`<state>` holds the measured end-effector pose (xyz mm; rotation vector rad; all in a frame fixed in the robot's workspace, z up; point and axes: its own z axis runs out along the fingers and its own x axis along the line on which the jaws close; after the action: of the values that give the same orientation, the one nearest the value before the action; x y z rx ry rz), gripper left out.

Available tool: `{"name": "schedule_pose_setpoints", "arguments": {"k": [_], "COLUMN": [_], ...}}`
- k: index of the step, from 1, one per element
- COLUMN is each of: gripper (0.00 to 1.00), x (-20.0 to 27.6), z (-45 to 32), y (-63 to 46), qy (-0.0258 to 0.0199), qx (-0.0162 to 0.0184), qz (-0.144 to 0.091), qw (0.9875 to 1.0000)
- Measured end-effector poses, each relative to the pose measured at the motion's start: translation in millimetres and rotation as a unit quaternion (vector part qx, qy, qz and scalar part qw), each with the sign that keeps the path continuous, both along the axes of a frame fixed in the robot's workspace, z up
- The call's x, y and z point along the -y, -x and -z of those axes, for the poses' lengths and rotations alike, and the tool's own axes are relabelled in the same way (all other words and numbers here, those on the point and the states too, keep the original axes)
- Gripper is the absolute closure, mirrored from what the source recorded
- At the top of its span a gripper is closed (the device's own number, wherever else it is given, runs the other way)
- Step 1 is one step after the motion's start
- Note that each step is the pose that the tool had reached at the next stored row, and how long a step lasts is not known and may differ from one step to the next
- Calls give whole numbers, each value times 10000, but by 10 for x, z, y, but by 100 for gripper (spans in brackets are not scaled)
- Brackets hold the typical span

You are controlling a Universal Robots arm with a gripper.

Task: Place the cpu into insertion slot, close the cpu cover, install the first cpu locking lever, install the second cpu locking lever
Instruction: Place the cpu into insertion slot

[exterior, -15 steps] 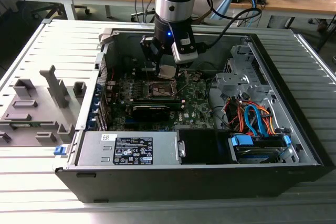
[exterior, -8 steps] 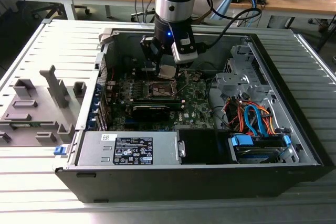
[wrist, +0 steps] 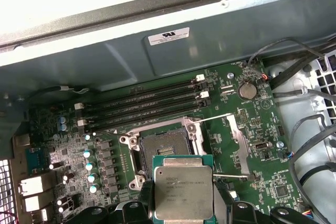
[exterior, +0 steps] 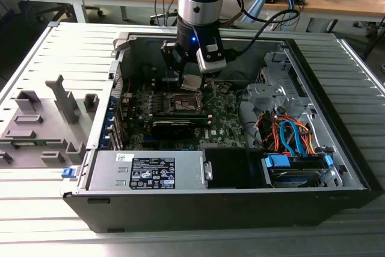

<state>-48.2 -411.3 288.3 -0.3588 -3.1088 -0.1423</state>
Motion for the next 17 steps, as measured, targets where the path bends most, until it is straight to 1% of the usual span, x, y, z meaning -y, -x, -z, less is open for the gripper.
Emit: {"name": "schedule_pose_setpoints", "arguments": {"k": [17], "gripper": [46], "x": [0], "z": [0], "y": [0], "qy": [0], "qx": [0], "qz": [55], "qw": [10000]}}
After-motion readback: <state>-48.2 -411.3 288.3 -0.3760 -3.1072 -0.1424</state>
